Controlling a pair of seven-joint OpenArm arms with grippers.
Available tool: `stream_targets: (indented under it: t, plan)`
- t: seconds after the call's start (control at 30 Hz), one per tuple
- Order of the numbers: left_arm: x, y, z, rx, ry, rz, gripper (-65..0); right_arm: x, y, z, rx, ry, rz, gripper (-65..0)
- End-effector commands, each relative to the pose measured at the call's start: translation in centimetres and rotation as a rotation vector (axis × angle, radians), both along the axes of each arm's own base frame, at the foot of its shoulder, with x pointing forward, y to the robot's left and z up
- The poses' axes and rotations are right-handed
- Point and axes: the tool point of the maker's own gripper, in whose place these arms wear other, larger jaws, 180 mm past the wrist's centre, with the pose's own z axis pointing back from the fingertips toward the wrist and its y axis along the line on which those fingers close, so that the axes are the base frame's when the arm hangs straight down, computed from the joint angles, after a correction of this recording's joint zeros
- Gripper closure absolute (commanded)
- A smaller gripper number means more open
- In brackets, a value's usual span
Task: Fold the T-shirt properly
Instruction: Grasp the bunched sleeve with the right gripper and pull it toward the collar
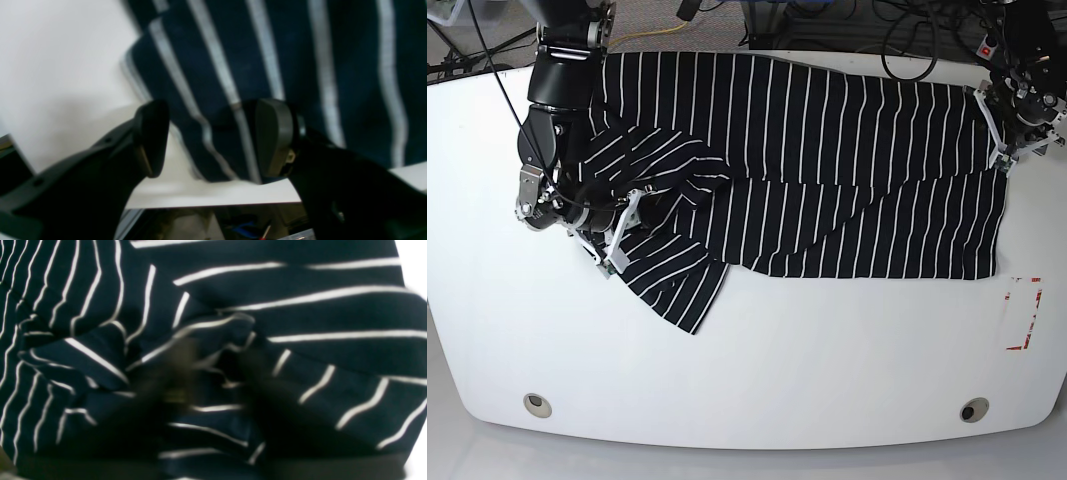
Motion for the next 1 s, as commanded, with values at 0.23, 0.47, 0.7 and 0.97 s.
stream_targets:
  t: [0.23, 0.47, 0.7, 0.97]
  plan:
    - [0.6, 0.8, 1.0, 0.027, -0.021, -0.01, -37.4, 3.5, -0.9, 5.7, -0.007, -0.202, -0.013, 0.0]
    - [0.6, 0.8, 1.0, 0.027, -0.02, -0.01, -37.4, 4.7, -0.7, 7.2, -0.001, -0.247, -0.02, 0.0]
    - [0.1, 0.7, 0.7, 0.026, -0.007, -0.012, -37.4, 5.4, 0.8, 7.9, 0.054, -0.29, -0.028, -17.1]
    - [0.8, 0.6, 1.6, 0.03, -0.039, -0.018, -37.4, 4.9, -4.5, 8.3, -0.007, -0.297, -0.113, -56.1]
